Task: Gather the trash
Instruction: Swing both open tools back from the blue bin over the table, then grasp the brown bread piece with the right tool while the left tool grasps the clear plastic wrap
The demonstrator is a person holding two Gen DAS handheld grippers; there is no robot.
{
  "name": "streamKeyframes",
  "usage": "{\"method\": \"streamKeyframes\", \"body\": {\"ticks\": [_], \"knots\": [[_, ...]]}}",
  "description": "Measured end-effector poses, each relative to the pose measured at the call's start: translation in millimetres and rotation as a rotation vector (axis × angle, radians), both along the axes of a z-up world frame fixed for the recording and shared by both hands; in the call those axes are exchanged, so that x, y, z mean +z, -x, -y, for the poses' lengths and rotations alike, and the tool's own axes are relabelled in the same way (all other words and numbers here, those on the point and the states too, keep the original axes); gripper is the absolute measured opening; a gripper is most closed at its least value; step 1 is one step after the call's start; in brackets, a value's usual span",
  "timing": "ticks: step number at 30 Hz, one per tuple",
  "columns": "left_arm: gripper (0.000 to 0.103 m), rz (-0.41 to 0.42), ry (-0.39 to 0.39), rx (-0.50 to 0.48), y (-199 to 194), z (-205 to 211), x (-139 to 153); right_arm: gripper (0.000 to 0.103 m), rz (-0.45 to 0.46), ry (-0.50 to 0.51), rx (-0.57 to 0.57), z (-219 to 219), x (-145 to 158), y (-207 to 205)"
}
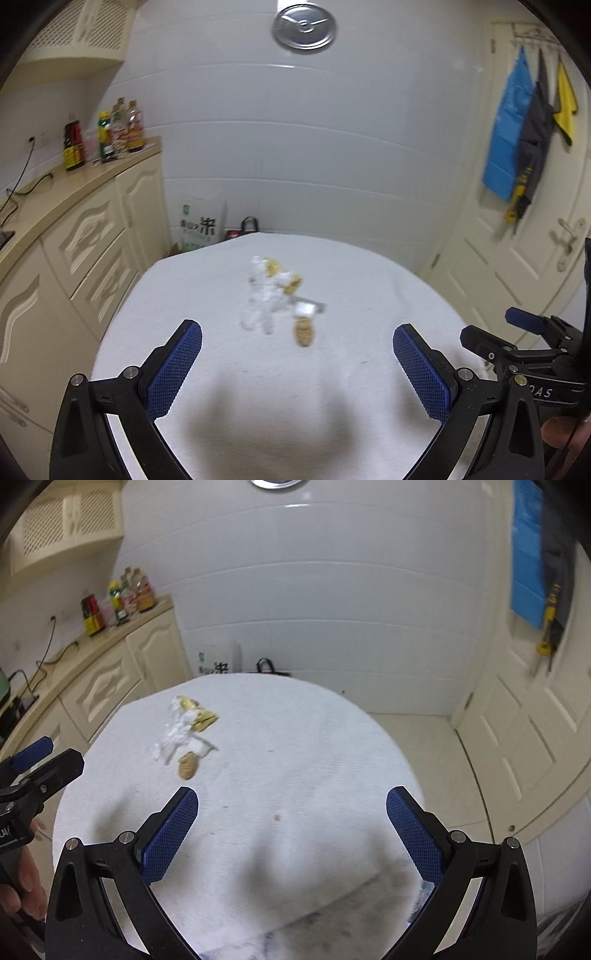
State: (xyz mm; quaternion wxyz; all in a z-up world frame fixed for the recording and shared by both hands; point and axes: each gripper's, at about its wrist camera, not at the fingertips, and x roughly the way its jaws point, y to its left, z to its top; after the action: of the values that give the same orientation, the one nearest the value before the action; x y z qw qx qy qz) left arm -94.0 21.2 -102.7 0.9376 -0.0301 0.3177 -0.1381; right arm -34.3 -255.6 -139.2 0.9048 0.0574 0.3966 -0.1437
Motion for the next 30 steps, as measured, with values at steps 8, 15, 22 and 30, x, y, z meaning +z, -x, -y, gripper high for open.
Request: {"method": "streamKeyframes", "body": {"ticks": [8,15,22,30], "knots": [[0.102,-0.043,-0.026,0.09,-20.1,-32.4,-3.7,0.103,-0.061,-0.02,0.077,-36.4,-28.6,-56.0],[0.102,-0.095,-0.043,0.117,-54.6,-34.9,-15.7,0.102,-0.118,-0.031,0.107,-53.2,-61.7,-98.0],[0.102,-0.135,-0.064,0.11,-91.4,-23.6,-27.5,0.076,-0.163,-0.07,0.135,-57.3,-90.9,-125.3],[0.102,-0.17,-0.081,0.092,-133.8,-3.3,-46.0,0.035,-0.181,-0.097,0.198,-66.8,-118.3,-141.1]]}}
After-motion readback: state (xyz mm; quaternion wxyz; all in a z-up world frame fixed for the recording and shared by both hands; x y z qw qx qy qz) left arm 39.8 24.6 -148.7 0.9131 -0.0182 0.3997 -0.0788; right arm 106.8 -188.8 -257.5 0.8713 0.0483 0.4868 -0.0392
